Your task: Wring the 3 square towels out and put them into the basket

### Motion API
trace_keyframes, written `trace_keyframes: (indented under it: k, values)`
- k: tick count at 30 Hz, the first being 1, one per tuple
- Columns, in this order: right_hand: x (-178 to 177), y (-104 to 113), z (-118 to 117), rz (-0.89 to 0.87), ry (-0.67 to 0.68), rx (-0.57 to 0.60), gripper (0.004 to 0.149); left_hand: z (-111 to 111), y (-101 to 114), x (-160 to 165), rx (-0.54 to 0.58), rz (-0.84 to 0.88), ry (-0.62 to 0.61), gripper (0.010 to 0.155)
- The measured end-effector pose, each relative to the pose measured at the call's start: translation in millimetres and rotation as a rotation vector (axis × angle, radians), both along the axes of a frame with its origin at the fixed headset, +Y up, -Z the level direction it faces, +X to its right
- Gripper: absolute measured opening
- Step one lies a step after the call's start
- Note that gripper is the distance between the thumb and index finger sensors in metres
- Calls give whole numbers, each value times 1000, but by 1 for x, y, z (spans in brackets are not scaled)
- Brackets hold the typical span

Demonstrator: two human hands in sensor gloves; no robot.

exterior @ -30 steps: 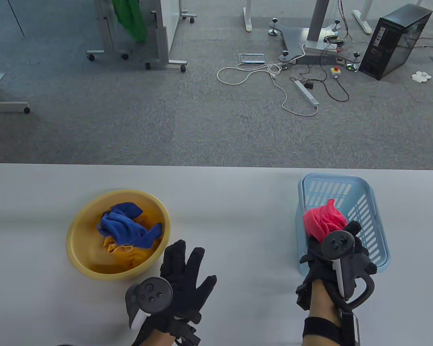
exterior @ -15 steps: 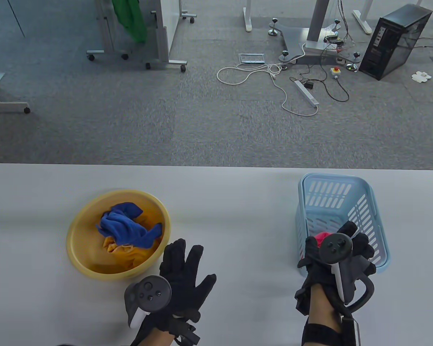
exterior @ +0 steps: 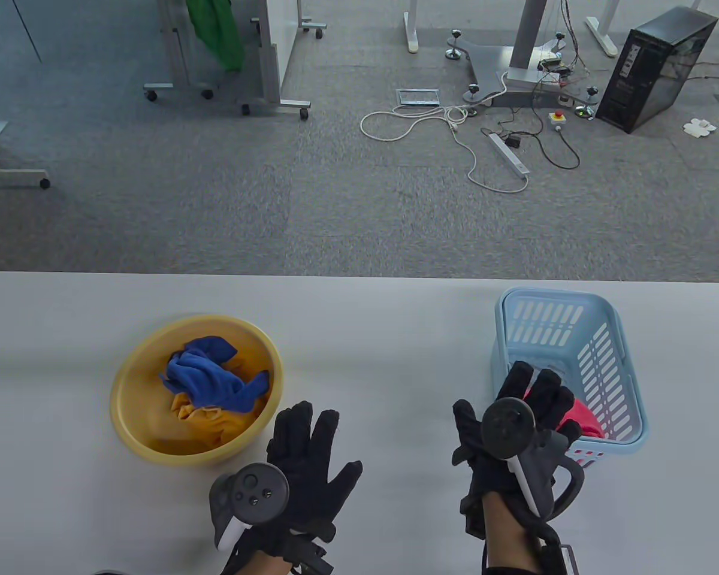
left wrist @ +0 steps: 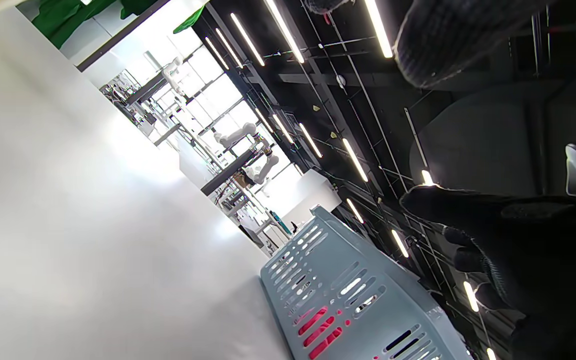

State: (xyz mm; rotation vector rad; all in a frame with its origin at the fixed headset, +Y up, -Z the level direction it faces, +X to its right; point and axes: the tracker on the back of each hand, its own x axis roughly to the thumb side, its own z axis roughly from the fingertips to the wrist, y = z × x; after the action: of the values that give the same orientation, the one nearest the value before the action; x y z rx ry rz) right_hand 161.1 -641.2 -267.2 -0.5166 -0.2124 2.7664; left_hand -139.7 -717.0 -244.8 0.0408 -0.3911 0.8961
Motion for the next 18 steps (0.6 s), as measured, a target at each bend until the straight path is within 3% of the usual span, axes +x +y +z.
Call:
trace_keyframes:
  k: [6,18]
  values:
    - [-26,-9,6,-57,128,23,106,2,-1,0,-10,-9,0,81]
    - [-58,-52,16,-132,298,-12,103,4,-6,8,-10,-65,-26,81]
